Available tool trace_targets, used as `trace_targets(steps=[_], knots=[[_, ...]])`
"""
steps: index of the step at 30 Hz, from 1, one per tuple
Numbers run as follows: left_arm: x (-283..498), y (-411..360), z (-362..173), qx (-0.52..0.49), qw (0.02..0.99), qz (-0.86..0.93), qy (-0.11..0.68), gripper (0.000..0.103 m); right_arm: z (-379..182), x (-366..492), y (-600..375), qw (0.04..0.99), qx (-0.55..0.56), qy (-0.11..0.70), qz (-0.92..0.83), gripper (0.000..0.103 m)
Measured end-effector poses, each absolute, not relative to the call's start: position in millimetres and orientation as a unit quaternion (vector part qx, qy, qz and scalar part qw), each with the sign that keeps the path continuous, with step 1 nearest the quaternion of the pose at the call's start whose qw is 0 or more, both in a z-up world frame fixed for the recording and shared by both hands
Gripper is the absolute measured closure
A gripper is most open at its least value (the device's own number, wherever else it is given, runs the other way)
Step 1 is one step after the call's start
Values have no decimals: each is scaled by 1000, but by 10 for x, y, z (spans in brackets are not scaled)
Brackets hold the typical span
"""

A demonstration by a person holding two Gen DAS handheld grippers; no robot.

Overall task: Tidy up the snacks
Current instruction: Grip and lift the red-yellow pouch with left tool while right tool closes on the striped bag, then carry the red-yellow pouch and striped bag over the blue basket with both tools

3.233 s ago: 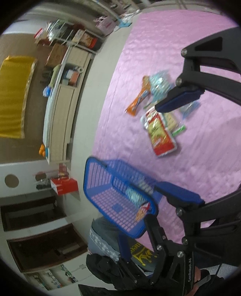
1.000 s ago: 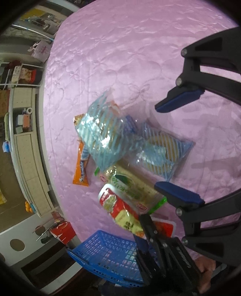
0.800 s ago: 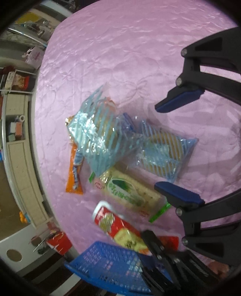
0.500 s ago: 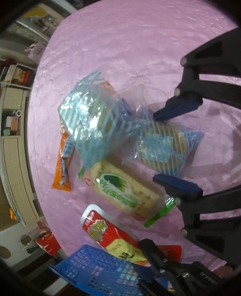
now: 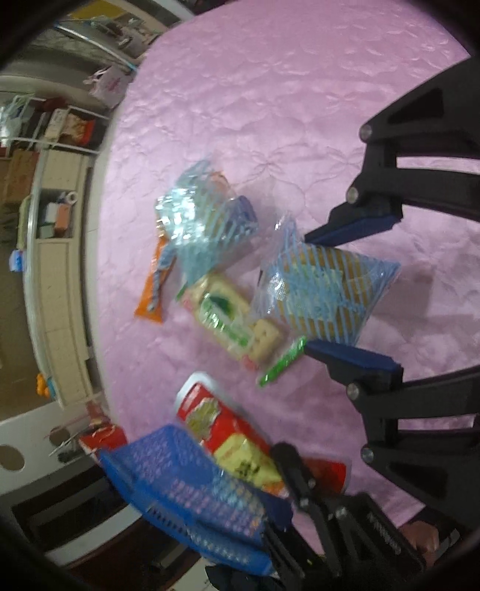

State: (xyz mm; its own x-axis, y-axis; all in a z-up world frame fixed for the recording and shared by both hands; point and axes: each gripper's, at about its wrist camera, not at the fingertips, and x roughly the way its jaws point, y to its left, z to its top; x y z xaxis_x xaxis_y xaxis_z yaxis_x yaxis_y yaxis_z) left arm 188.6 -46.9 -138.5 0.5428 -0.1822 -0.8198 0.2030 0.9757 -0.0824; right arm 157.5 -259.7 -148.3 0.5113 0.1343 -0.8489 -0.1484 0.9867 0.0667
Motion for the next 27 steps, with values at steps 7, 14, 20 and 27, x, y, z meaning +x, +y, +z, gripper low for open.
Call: trace_targets(steps=[7, 14, 20, 27], knots=[[1611, -434, -1155, 9, 890, -104, 444, 71, -1113, 1373, -2349, 886, -22, 452, 103, 47], [1382, -324, -910, 6, 902, -97, 421, 71, -844, 1166, -2104, 898, -51, 420, 124, 47], [1296, -168, -708, 2, 912, -91, 401, 71, -679, 1098, -1863, 904, -76, 396, 140, 47], [1210, 77, -540, -4, 920, -77, 385, 71, -551, 1157, -1548, 908, -97, 377, 156, 47]])
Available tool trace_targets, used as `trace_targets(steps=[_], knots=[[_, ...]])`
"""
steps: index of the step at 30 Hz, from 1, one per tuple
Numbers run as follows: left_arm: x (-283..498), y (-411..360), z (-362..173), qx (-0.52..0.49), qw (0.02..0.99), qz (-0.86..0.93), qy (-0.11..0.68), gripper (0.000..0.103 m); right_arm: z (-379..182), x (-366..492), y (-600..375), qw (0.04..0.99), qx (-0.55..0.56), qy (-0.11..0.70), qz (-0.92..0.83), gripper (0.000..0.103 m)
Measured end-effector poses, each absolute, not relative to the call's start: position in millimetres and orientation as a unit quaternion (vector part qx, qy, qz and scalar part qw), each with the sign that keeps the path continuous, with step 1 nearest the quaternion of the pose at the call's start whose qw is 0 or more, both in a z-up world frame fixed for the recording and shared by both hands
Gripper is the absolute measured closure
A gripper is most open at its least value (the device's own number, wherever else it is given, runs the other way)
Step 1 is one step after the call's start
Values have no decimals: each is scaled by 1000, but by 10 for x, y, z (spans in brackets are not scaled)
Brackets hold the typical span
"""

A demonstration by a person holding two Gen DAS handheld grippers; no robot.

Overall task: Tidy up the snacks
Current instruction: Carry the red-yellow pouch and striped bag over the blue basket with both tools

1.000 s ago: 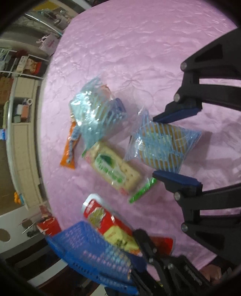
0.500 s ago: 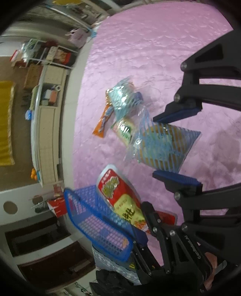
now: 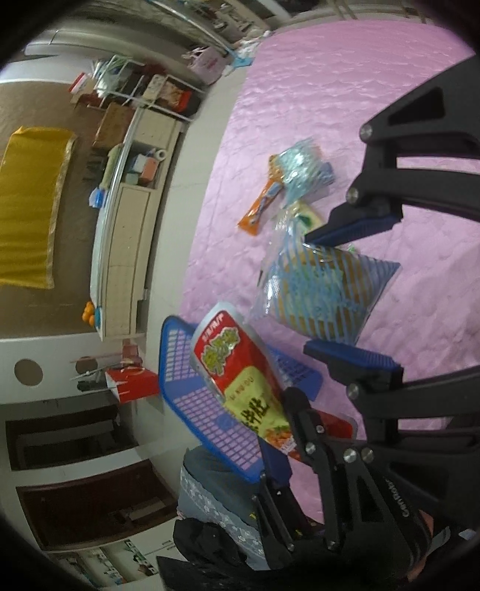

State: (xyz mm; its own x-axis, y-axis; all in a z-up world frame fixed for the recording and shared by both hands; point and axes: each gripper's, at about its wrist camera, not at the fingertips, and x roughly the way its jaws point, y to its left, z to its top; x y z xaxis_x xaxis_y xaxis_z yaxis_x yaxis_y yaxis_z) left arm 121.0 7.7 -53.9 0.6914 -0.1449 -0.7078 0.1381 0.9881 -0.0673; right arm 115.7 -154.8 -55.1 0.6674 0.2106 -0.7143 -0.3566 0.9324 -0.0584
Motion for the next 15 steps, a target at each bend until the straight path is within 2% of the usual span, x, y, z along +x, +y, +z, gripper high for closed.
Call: trace_targets(steps=[15], knots=[[1282, 923, -323, -29, 927, -10, 374, 71, -355, 1482, -757, 902, -145, 347, 214, 47]])
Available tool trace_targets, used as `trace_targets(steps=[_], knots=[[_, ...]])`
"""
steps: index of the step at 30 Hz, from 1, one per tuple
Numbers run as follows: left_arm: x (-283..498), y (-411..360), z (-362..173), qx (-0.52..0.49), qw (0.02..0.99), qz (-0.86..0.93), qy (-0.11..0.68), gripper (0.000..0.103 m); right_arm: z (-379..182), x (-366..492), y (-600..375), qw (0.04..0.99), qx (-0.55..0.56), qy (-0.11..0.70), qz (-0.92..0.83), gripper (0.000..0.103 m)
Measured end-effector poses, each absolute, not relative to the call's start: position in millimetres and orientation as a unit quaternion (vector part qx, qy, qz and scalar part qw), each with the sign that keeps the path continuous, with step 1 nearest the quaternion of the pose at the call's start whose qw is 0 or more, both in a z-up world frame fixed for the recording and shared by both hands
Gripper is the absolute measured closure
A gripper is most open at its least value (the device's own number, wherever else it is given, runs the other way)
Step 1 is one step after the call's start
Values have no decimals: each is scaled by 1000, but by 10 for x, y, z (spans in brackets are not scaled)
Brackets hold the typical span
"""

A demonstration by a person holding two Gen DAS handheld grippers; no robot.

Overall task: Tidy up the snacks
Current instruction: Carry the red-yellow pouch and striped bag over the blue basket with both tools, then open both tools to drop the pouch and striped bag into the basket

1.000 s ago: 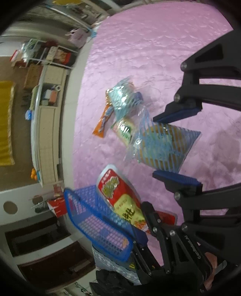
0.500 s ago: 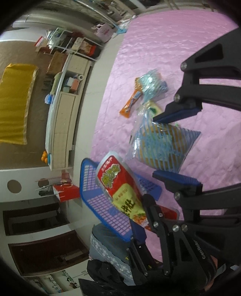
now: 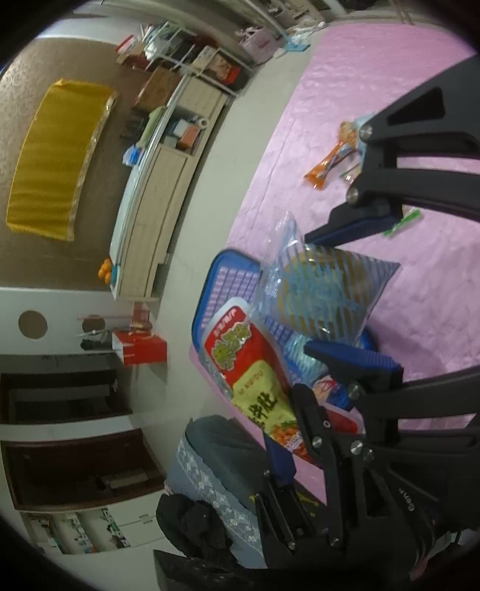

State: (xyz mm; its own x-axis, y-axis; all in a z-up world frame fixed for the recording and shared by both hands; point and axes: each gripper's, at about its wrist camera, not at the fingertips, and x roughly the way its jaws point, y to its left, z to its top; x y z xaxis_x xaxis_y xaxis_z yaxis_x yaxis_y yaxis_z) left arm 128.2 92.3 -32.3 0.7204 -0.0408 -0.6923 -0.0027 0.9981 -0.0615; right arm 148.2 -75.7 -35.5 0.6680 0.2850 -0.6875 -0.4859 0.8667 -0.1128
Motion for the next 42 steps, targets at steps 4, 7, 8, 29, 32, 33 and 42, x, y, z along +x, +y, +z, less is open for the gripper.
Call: trace_targets(steps=[4, 7, 8, 29, 32, 33, 42], knots=[[1355, 1135, -354, -40, 923, 2, 382, 70, -446, 1629, -644, 893, -141, 359, 231, 47], [1436, 1278, -412, -42, 919, 11, 391, 70, -513, 1720, -580, 887, -138, 369, 240, 47], [1473, 1331, -433, -46, 918, 11, 394, 70, -543, 1760, -566, 885, -137, 373, 242, 47], [2302, 1478, -871, -35, 890, 0, 454, 60, -682, 2196, -604, 876, -127, 401, 236, 47], [2332, 1425, -874, -25, 889, 3, 457, 28, -703, 2209, -564, 873, -128, 405, 238, 47], [2319, 1415, -862, -20, 890, 4, 455, 26, -704, 2204, -548, 873, -127, 406, 240, 47], [2061, 1556, -685, -35, 896, 6, 442, 26, -612, 2169, -412, 870, -120, 402, 259, 47]])
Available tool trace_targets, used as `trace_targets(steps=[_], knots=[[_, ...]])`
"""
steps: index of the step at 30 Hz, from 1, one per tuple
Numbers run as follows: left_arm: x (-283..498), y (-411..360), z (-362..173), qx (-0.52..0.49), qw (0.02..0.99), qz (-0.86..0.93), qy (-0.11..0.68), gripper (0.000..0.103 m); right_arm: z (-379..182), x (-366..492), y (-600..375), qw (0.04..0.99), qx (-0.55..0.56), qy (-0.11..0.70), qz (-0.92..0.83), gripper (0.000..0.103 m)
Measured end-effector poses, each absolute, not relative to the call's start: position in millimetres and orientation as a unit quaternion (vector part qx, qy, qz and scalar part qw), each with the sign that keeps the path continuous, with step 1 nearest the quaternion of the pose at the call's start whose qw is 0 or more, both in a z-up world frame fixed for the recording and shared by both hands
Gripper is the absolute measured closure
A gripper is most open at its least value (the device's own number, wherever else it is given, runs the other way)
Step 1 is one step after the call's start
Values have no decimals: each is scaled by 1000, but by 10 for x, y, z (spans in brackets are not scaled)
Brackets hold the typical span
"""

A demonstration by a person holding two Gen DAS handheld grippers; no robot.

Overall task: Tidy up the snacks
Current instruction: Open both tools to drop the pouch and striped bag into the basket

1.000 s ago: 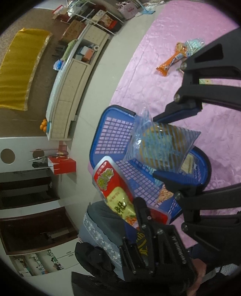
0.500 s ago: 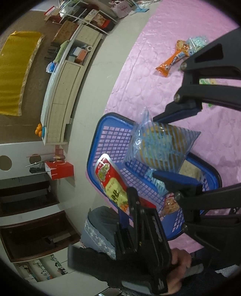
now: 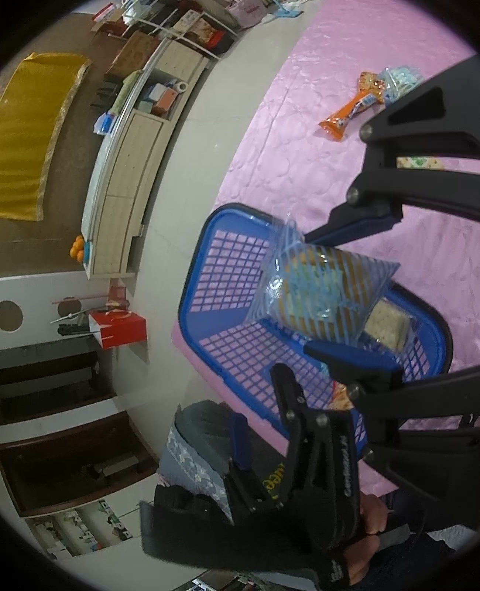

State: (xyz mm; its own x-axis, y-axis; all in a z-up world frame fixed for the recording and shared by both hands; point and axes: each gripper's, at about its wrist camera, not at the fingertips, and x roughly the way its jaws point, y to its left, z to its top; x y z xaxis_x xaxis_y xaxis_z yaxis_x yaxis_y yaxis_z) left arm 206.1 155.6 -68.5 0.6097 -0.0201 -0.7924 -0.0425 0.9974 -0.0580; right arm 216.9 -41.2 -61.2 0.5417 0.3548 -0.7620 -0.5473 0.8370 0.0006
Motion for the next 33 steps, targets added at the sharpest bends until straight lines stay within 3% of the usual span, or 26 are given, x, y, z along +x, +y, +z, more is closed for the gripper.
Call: trace_targets(steps=[9, 22, 23, 25, 27, 33], knots=[[1934, 1658, -462, -35, 905, 13, 423, 23, -586, 2282, -247, 864, -120, 412, 264, 47], [1975, 1844, -640, -45, 902, 27, 429, 23, -800, 2531, -58, 856, -134, 430, 254, 45], [1977, 1852, -643, -46, 902, 28, 429, 23, -810, 2538, -72, 857, -135, 431, 250, 44], [1965, 1858, -650, -48, 901, 31, 430, 23, -812, 2539, -99, 857, -127, 435, 244, 25], [1942, 1840, -633, -48, 901, 31, 430, 23, -766, 2510, -145, 864, -131, 429, 230, 17], [1792, 1742, -546, -49, 902, 36, 427, 23, -547, 2254, -334, 870, -145, 416, 221, 16]])
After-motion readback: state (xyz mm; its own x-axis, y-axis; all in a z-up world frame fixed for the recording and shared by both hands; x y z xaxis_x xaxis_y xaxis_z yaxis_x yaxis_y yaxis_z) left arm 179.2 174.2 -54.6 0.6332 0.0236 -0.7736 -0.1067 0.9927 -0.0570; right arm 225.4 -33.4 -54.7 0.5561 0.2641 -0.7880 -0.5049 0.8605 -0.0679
